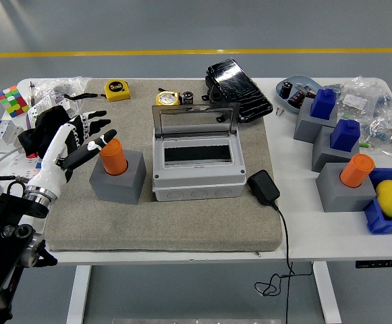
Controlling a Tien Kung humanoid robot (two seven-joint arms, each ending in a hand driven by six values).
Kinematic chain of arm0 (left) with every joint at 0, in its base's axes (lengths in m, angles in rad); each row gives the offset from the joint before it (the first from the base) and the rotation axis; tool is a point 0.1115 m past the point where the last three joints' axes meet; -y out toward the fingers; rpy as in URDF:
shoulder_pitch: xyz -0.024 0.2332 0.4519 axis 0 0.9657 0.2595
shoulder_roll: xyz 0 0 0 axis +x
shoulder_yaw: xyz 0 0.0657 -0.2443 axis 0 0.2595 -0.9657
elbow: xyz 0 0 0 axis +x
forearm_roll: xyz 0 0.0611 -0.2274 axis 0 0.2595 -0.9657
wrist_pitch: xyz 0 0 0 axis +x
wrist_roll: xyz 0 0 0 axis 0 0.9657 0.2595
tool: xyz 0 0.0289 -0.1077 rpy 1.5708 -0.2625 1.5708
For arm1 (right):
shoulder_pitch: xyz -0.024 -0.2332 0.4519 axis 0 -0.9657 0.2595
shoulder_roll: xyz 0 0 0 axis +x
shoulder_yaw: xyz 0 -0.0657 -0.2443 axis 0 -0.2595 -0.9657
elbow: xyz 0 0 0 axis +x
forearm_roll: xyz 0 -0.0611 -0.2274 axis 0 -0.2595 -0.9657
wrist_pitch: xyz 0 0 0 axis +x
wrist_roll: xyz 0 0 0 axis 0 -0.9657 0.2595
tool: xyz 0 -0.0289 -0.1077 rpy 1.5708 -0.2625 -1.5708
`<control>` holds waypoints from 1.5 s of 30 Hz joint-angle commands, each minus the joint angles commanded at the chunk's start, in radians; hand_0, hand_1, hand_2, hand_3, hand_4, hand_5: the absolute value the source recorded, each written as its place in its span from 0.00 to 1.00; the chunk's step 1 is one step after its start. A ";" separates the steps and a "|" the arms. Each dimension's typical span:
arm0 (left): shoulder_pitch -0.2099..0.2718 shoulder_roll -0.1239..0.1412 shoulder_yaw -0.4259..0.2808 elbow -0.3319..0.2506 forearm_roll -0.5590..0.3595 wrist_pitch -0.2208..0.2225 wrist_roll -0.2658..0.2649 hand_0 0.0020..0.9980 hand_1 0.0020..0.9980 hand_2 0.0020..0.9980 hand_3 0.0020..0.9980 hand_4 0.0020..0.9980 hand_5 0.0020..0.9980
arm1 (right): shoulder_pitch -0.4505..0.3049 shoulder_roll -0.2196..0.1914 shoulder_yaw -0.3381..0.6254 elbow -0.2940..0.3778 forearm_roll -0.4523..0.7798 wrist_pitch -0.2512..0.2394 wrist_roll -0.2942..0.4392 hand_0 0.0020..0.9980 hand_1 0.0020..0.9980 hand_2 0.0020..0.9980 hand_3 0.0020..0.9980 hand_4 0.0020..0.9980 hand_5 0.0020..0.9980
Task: Fetch the battery,place it into the box,close the lid of the box
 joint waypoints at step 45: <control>-0.076 -0.045 0.144 0.146 -0.199 0.123 -0.236 0.13 0.14 0.23 0.28 0.65 0.00 | 0.007 -0.003 -0.008 0.000 0.002 0.000 0.001 0.71 0.68 0.71 0.66 1.00 0.65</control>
